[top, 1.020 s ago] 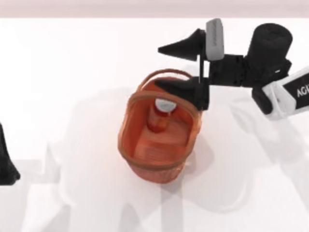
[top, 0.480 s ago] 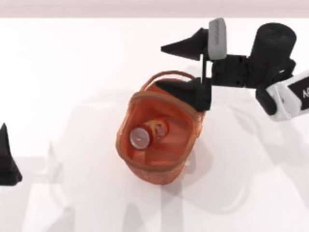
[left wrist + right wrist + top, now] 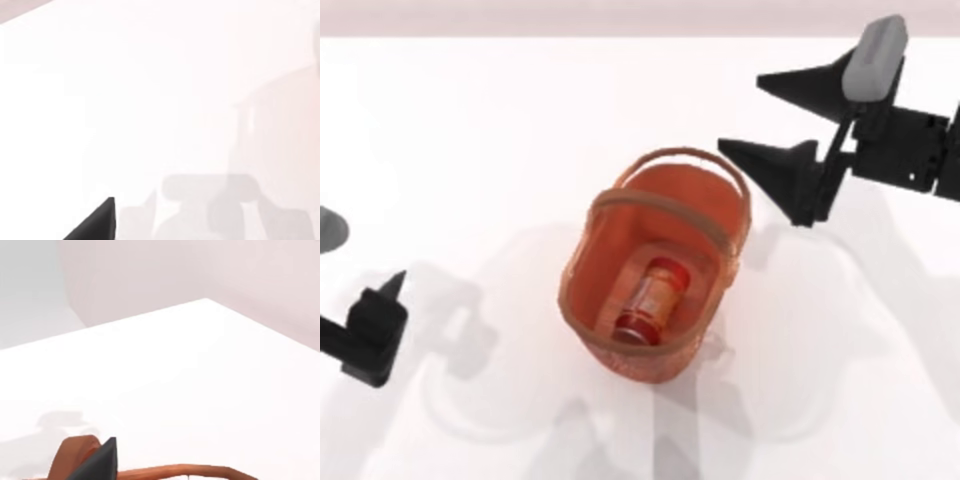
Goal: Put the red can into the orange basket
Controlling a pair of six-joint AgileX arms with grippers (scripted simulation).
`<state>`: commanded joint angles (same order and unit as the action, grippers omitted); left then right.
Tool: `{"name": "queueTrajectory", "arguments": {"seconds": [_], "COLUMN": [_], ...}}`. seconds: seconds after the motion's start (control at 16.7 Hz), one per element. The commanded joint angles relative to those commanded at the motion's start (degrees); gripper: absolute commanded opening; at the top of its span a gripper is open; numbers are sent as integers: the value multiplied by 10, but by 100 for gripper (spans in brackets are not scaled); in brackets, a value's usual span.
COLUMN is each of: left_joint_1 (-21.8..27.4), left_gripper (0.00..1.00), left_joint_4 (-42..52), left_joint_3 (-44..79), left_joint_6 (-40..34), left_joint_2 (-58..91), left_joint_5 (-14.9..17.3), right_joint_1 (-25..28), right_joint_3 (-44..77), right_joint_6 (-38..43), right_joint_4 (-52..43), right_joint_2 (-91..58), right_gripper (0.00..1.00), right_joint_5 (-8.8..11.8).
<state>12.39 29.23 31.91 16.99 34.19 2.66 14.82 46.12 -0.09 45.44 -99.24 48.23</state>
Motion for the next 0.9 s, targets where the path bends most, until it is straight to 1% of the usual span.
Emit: {"name": "queueTrajectory", "arguments": {"seconds": [0.06,0.24,0.54,0.72,0.9], "left_joint_1": [18,72,159,204,241], "left_gripper": [100,100,100,100,100], "left_joint_4": [42,169,369,468,546], "left_joint_3": [51,217,512,680,828], "left_joint_6": [27,112,262,345,418], "left_joint_2": [53,221,508,666,800], "left_joint_5": [2,7,7,2,-6], "right_joint_1": [-8,-33,-76,-100,-120], "right_joint_3": [-30,-125,-275,-347,-403], "right_joint_6": [-1,-5,-7,-5,-2], "right_joint_4": [-25,-109,-250,-324,-386], "right_joint_2": [47,208,504,674,821], "right_gripper": [100,100,100,100,100], "right_joint_5": [-25,-110,-257,-337,-403]}}
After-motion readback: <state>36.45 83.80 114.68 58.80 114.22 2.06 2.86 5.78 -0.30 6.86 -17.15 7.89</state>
